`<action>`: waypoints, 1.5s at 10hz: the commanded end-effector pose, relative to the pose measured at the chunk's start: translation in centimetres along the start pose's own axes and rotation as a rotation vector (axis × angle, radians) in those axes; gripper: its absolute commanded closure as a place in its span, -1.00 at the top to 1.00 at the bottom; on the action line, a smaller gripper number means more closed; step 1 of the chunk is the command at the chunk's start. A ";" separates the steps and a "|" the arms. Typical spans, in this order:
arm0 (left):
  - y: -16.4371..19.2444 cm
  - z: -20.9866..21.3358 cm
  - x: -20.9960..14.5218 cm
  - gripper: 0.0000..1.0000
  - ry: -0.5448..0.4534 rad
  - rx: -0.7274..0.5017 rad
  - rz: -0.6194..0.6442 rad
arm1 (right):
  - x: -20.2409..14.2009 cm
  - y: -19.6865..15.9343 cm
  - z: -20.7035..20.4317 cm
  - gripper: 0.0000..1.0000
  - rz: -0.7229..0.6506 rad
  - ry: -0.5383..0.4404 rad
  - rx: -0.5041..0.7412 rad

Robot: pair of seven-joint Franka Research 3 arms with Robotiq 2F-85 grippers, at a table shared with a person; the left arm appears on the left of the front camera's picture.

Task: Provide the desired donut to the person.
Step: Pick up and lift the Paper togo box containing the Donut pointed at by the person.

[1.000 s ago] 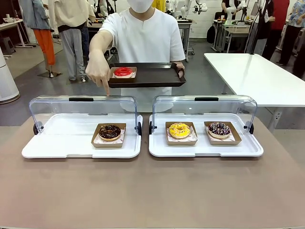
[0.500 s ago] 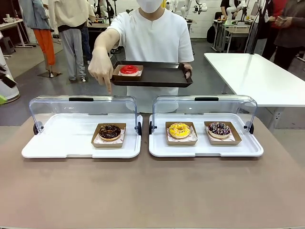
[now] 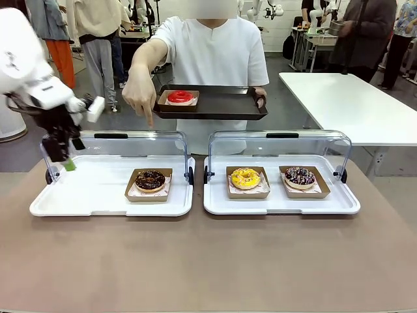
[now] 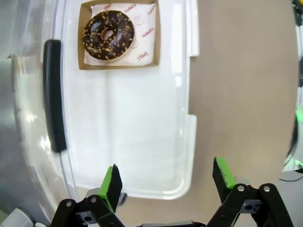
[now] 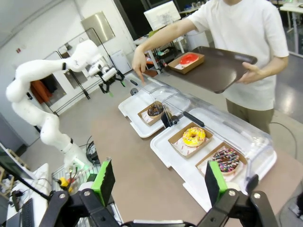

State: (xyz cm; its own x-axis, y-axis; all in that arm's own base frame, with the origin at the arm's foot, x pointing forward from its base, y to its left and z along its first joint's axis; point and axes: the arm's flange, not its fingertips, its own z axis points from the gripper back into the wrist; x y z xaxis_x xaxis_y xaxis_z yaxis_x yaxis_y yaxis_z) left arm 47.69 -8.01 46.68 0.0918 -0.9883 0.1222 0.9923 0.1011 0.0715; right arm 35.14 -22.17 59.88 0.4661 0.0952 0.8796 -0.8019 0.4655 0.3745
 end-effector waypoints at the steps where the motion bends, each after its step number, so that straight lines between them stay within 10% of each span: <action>1: 1.8 -2.0 2.2 1.00 0.057 0.047 0.008 | 0.1 0.0 -0.1 1.00 0.001 -0.006 0.002; 15: 0.3 -4.9 5.7 1.00 0.040 0.020 -0.069 | 0.1 0.0 -0.1 1.00 0.001 -0.006 0.002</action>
State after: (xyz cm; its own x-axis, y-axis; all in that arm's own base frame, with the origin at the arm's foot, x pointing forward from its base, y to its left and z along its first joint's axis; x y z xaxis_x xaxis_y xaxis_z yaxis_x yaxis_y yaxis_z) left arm 48.91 -14.26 42.36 0.0267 -0.9967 0.0773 0.9947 0.0341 0.0971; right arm 35.15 -22.17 59.88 0.4662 0.0951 0.8795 -0.8018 0.4655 0.3747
